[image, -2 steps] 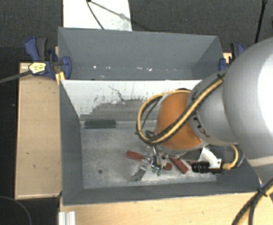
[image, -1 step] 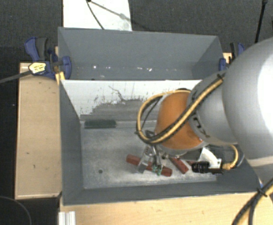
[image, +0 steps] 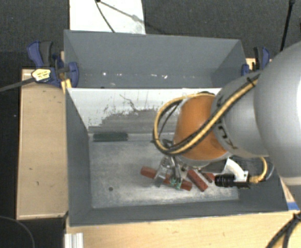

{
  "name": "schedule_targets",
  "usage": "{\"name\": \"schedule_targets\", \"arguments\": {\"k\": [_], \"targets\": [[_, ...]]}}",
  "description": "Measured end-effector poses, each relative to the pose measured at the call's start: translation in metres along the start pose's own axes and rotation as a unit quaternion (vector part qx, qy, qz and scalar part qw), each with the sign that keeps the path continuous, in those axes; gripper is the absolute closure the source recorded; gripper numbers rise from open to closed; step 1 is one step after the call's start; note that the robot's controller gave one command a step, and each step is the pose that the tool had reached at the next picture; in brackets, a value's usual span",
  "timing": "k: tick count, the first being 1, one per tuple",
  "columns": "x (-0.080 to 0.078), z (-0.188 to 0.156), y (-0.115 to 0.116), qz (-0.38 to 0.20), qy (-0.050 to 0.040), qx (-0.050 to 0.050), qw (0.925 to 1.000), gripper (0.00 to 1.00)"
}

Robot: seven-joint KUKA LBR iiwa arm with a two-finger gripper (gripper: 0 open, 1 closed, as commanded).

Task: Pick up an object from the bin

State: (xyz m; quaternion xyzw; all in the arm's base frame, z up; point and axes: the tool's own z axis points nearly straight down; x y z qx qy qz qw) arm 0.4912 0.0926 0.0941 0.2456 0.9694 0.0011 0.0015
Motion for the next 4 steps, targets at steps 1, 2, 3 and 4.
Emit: {"name": "schedule_targets", "arguments": {"k": [1,2,3,4], "targets": [[0.000,-0.004,0.000,0.000,-0.0002,0.000,1.0000,1.00],[-0.001,-0.016,0.001,0.000,-0.0006,0.000,1.0000,1.00],[-0.003,-0.085,0.002,-0.002,-0.0018,-0.001,1.0000,1.00],[-0.003,-0.096,0.003,-0.005,-0.0004,0.000,1.0000,1.00]]}}
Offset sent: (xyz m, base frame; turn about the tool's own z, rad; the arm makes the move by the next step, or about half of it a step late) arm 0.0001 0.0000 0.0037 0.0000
